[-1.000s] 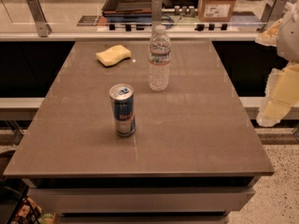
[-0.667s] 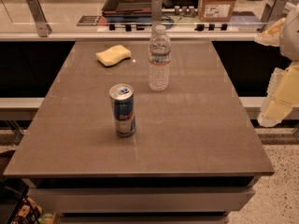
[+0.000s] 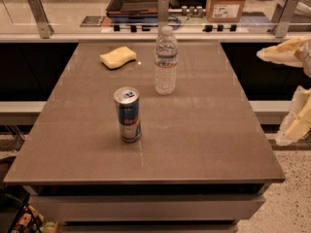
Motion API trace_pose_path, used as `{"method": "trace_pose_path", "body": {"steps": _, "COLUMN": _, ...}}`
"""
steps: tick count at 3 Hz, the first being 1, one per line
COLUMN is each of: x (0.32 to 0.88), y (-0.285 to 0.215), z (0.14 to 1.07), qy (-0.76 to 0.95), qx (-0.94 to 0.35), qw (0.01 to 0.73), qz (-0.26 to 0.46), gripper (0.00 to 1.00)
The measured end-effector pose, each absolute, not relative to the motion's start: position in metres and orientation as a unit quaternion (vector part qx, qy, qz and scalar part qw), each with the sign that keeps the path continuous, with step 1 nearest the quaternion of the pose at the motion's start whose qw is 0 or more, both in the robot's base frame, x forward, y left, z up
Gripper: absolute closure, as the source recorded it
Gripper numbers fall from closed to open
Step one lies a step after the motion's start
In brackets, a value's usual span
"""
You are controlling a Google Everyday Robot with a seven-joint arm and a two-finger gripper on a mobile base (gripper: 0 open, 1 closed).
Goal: Pick redbull can
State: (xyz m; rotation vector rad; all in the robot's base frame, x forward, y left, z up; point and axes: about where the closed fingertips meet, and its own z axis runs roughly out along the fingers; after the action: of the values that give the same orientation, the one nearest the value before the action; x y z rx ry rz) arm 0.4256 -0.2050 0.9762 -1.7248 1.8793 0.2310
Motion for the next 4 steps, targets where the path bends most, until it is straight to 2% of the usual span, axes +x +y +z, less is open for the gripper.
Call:
{"method": "trace_pose_path", "body": {"steps": 2, "x": 0.378, "y": -0.132, "z": 0.983, "qy": 0.605, "qx": -0.646, "qw": 0.383, "qz": 0.266, "gripper": 0.00}}
{"method": "trace_pose_path", "body": {"steps": 3, "x": 0.358, "y": -0.085, "z": 1.010, "qy": 0.582, "qx": -0.605, "qw": 0.431, "qz": 0.332, "gripper": 0.00}}
{"method": "trace_pose_path", "body": {"steps": 4, "x": 0.358, "y": -0.041, "z": 1.033, "qy": 0.595, "qx": -0.553, "qw": 0.462, "qz": 0.356, "gripper": 0.00}}
